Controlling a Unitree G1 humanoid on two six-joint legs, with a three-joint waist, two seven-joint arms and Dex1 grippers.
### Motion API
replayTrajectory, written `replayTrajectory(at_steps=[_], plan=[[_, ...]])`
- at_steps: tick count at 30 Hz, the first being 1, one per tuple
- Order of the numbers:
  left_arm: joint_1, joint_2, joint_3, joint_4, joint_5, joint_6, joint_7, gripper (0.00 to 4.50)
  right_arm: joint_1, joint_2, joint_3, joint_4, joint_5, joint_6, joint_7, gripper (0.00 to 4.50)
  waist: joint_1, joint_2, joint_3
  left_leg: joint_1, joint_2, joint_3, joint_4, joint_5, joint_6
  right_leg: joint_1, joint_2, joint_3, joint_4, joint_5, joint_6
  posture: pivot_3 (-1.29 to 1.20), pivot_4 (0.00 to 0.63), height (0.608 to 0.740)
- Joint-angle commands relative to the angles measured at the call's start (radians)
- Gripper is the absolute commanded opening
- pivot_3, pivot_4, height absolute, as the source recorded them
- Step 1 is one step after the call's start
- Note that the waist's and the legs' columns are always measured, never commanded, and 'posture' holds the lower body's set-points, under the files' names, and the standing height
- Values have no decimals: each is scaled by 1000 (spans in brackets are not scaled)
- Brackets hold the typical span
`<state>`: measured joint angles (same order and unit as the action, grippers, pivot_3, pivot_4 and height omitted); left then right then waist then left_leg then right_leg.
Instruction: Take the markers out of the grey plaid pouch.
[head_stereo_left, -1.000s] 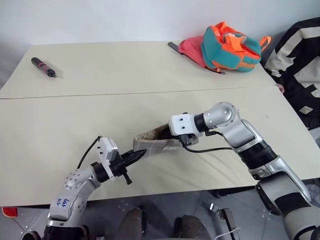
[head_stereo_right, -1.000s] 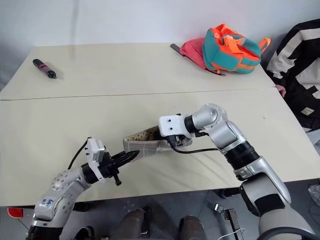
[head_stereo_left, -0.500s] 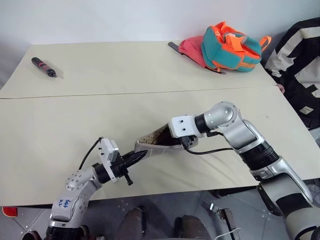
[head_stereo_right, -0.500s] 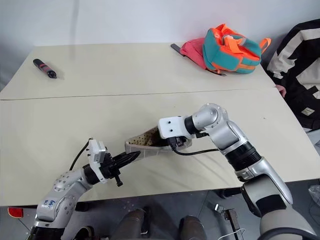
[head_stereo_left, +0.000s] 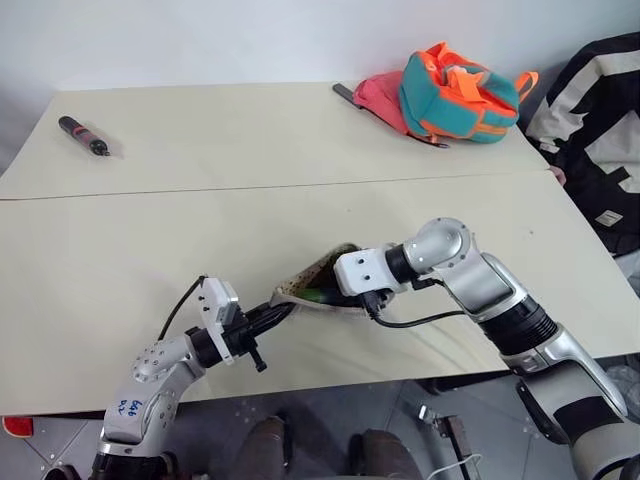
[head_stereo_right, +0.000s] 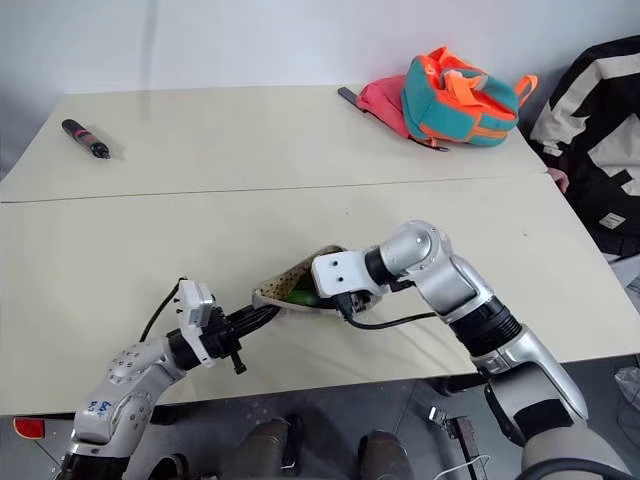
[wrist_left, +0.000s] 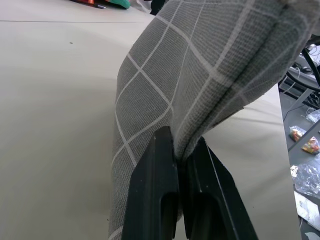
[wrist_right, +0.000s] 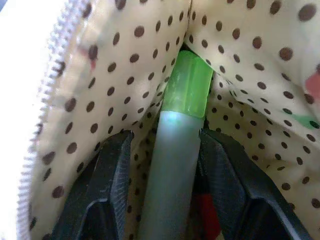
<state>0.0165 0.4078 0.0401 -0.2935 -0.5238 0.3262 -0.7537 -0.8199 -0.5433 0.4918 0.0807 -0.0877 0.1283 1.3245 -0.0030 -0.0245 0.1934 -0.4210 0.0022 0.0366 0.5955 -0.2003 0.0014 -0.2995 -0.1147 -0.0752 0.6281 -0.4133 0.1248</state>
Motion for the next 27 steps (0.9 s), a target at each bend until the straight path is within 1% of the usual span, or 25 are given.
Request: replayTrajectory(at_steps=[1, 4, 7, 8, 12, 17, 22, 25, 27], plan=[[7, -4, 9, -19, -1, -17, 6, 0, -12, -4, 12, 37, -39, -37, -10, 2256, 0, 0, 0, 0, 0, 0, 0, 0, 0, 0, 0, 0, 0, 0, 0, 0, 150, 740], [8, -7, 9, -21, -4, -17, 9, 0, -10, 1, 11, 46, -40, -33, -8, 1676, 0, 0, 0, 0, 0, 0, 0, 0, 0, 0, 0, 0, 0, 0, 0, 0, 150, 740], [8, -8, 7, -24, -3, -16, 11, 0, -3, 1, 9, 43, -41, -36, -9, 733, 0, 0, 0, 1, 0, 0, 0, 0, 0, 1, 0, 0, 0, 0, 0, 0, 150, 740], [8, -8, 7, -24, -4, -16, 12, 0, 0, 8, -7, 23, -11, -9, -1, 439, 0, 0, 0, 1, 0, 0, 0, 0, 0, 1, 0, 0, 0, 0, 0, 0, 150, 740], [6, -5, 9, -23, -4, -18, 13, 0, -8, 27, -67, -36, 83, 83, 16, 386, 0, 0, 0, 1, 0, 0, 0, 0, 0, 1, 0, 0, 0, 0, 0, 0, 150, 740], [-9, 15, 38, -16, 13, -41, 17, 0, -50, 5, -144, -62, 158, 147, 35, 386, 0, 0, 0, 0, 0, 0, 0, 0, 0, 0, 0, 0, -1, 0, 0, 0, 150, 740], [-31, 24, 57, 8, 26, -62, 15, 0, -83, -9, -207, -119, 266, 257, 63, 386, 1, 0, 0, 0, 0, 0, -1, 0, 0, 0, 0, 0, -1, 0, 0, 0, 150, 740], [-40, 26, 58, 25, 34, -78, 17, 0, -90, -16, -217, -129, 294, 284, 62, 386, 1, 0, 0, 0, 0, 0, -1, 0, 0, 0, -1, 0, -1, 0, 0, 0, 150, 740], [-49, 25, 62, 39, 46, -101, 21, 0, -113, 2, -253, -112, 321, 278, 34, 386, 1, 0, 0, 0, 0, 0, -1, 0, 0, 0, -1, 0, -1, 0, 0, 0, 150, 740]])
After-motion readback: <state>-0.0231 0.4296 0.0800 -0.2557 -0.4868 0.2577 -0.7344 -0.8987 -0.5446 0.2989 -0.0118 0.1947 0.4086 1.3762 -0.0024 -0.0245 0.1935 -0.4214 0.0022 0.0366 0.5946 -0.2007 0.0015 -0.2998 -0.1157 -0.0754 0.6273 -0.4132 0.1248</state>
